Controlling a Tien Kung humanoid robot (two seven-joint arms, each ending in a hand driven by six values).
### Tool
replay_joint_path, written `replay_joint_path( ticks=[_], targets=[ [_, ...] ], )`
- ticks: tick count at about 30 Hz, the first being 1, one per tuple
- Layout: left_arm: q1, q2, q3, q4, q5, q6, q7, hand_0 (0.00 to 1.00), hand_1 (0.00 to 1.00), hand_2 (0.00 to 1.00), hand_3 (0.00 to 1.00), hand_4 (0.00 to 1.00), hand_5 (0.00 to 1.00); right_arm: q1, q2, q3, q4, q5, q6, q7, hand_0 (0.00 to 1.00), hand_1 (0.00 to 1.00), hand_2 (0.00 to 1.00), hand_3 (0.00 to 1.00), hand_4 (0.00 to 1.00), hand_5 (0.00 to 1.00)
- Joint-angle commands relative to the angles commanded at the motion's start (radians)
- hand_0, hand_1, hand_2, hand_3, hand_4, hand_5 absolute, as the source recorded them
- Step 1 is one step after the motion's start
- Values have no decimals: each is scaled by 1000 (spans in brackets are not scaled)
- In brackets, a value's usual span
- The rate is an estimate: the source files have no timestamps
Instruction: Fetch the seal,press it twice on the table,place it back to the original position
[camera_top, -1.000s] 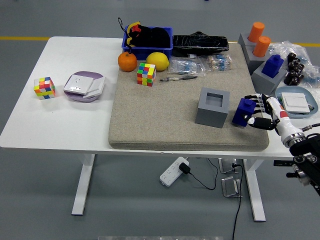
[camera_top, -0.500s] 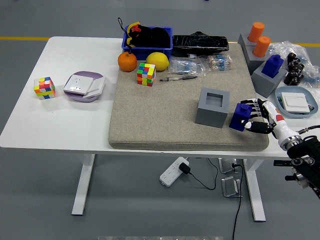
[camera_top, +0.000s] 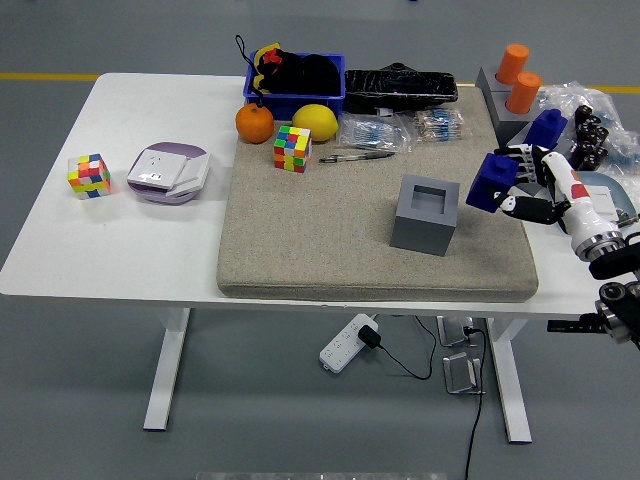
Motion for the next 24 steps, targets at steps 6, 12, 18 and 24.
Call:
replay_joint_path(
  ticks=[6,12,18,24],
  targets=[
    [-1,0,-2,-1,1,0,0,718,693,684,722,639,233,21,1,-22,65,0,8,-8,559,439,446,466,665,2],
    [-1,1,-1,-1,-1,0,0,719,695,684,723,639,233,47,18,-81,83,9,19,-15,559,440,447,468,665,2],
    [-4,2,3,-1,-4,0,0,719,695,684,723,639,234,83,25,-146,62,29,27,-17,559,439,447,469,666,2],
    [-9,5,7,-1,-7,0,1,719,695,684,722,639,233,119,30,-200,33,50,29,-14,559,439,446,467,667,2]
  ],
)
